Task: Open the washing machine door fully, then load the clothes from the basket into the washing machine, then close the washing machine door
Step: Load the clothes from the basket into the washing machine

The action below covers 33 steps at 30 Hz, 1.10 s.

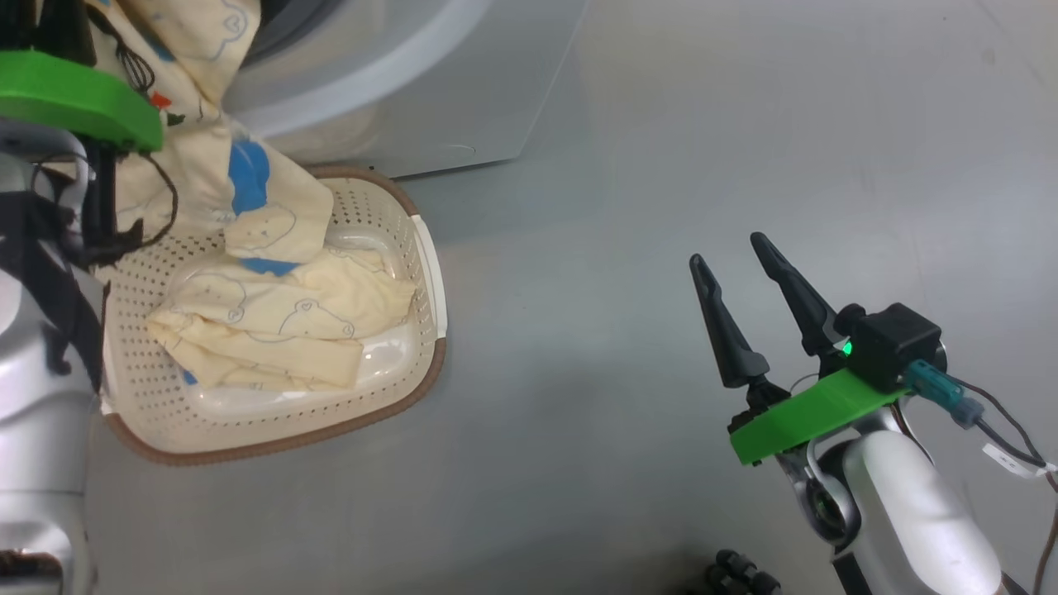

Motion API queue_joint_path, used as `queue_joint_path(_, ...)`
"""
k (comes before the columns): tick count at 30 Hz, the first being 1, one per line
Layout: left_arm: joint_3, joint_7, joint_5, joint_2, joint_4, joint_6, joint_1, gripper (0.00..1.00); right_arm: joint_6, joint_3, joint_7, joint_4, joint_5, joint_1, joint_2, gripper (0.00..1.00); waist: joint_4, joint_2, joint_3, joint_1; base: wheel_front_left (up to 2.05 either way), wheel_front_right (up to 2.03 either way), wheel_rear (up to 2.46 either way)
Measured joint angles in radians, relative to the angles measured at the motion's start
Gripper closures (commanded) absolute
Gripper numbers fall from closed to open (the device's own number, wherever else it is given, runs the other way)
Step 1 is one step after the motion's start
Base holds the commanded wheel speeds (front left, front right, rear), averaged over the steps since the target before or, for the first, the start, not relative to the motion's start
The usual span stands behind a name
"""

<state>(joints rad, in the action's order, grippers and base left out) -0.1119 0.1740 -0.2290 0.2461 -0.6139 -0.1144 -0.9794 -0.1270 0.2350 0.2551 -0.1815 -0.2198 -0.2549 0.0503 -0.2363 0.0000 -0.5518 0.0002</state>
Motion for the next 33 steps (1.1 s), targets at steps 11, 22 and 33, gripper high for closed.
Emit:
queue_joint_path(11, -0.019, 0.012, 0.030, 0.021, -0.196, 0.010, -0.221, 1.00, 0.000, 0.028, 0.000, 0.001, 0.000, -0.022, 0.000, 0.00, -0.025, 0.0000, -0.073, -0.0001, 0.00, 0.00, 0.00)
queue_joint_path(22, -0.030, 0.044, 0.047, 0.028, -0.326, 0.034, -0.397, 1.00, 0.000, 0.043, 0.000, 0.007, 0.002, -0.024, 0.000, 0.00, -0.043, 0.0000, -0.115, -0.0002, 0.00, 0.00, 0.00)
queue_joint_path(33, -0.052, 0.065, 0.072, 0.048, -0.394, 0.063, -0.490, 1.00, 0.000, 0.053, 0.000, 0.019, 0.002, -0.024, 0.000, 0.00, -0.061, 0.0001, -0.150, -0.0002, 0.00, 0.00, 0.00)
